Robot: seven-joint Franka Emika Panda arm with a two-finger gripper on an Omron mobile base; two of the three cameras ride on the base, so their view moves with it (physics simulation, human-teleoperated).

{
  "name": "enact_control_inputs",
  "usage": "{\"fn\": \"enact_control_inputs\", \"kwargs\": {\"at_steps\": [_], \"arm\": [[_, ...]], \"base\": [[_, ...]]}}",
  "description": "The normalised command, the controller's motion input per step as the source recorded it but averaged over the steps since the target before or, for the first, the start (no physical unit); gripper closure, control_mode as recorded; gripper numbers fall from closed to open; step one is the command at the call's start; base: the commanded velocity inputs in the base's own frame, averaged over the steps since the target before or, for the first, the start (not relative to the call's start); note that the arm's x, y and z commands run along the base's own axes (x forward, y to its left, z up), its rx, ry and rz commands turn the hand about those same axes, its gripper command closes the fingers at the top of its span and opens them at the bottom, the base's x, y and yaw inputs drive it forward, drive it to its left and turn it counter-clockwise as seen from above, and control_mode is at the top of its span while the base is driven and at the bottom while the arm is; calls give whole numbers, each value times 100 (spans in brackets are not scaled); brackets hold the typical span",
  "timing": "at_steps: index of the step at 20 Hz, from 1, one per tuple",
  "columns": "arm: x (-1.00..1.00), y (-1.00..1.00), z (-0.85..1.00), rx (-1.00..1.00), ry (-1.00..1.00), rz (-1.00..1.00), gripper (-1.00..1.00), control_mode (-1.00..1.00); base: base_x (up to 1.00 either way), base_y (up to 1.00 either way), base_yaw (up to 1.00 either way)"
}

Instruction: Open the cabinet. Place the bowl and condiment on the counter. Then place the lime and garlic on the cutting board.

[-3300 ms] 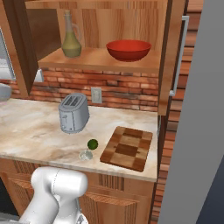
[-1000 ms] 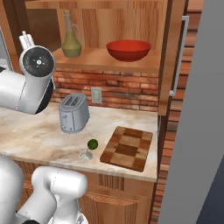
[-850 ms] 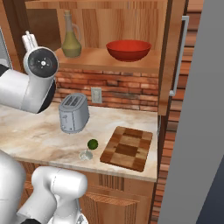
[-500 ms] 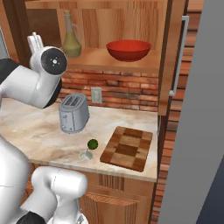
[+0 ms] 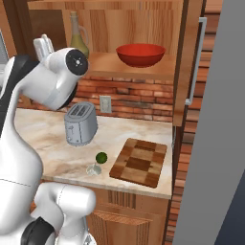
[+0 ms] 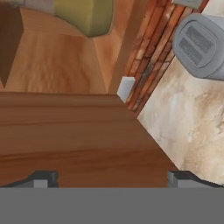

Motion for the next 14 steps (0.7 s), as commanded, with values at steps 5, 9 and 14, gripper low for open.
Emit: {"fn": "enact_control_inputs", "kwargs": {"at_steps": [5, 9, 14], "arm": [[0, 27, 0, 0, 0, 6, -100, -100], [4, 30, 0, 0, 0, 7, -100, -100], [5, 31, -1, 0, 0, 8, -100, -100]], "base": [[0, 0, 0], [0, 0, 0], [0, 0, 0]]}}
